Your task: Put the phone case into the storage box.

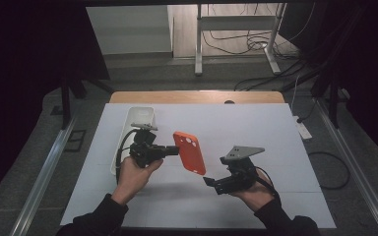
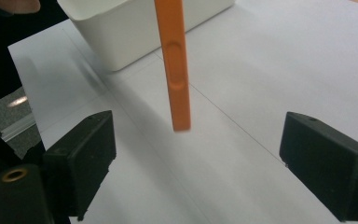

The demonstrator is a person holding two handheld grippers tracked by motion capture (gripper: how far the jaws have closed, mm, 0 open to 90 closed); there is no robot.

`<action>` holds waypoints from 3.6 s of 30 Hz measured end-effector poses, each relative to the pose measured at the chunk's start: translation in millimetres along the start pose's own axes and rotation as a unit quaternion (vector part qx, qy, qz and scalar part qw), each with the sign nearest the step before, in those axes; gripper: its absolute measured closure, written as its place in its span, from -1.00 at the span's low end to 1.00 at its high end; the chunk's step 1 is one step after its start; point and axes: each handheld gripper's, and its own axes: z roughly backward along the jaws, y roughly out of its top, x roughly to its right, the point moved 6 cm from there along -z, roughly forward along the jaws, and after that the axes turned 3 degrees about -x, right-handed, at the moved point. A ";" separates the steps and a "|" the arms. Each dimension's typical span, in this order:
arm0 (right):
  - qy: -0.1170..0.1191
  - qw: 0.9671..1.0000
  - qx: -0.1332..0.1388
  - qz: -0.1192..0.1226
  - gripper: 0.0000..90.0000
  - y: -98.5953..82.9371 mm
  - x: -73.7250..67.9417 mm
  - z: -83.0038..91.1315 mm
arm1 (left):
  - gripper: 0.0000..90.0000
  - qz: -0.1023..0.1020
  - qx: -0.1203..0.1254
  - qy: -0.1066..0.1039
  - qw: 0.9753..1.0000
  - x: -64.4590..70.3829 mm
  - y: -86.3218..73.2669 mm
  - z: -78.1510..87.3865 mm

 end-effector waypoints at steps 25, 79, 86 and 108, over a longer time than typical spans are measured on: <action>-0.032 0.999 -0.017 -0.007 -1.00 -25.1 13.8 24.3 | 0.98 -0.008 -0.005 0.029 1.000 -22.2 14.1 18.2; -0.113 0.990 0.004 -0.078 -1.00 -80.5 53.3 87.5 | 0.98 0.029 0.020 0.122 0.992 -87.3 45.8 84.3; -0.134 0.987 0.000 -0.089 -1.00 -89.9 60.5 96.5 | 0.98 0.035 0.022 0.134 0.990 -96.0 47.0 91.7; -0.170 0.977 -0.002 -0.126 -1.00 -115.7 67.1 124.0 | 0.98 0.047 0.021 0.175 0.983 -119.7 53.8 111.1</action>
